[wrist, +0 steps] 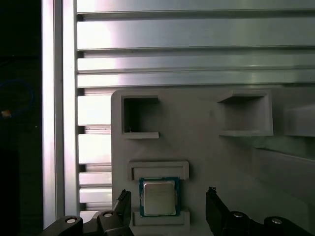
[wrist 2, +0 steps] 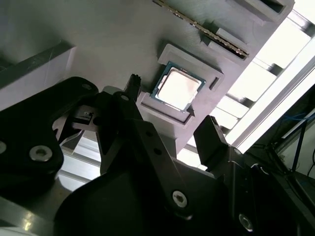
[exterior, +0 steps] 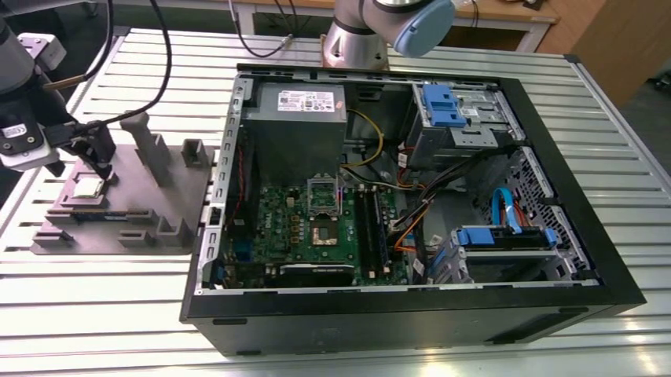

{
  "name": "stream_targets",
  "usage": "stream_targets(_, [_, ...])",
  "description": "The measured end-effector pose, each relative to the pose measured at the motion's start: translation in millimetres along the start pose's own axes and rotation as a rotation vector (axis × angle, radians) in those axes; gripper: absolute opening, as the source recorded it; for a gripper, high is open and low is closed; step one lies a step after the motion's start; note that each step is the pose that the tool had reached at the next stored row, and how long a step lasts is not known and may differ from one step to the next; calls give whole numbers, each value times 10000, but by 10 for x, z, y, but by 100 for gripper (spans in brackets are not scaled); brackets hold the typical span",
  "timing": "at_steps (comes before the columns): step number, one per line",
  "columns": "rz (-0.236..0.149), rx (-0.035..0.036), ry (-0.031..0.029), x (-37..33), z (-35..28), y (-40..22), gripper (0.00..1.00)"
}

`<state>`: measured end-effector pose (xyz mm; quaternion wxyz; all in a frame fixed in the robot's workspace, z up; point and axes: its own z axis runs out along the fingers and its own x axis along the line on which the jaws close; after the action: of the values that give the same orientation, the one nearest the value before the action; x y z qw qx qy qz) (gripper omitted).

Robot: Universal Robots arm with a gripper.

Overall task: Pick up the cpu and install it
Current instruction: 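Pick up the cpu and move it towards the insertion slot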

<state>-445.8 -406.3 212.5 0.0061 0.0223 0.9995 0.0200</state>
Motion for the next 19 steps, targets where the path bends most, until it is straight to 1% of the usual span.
stream_targets(4, [2,1,-4,13,50,-18,71])
stream_targets(11, [1,2,-1,26,145,-23,71])
stream_targets(19, [1,-2,-3,62,202,-27,71])
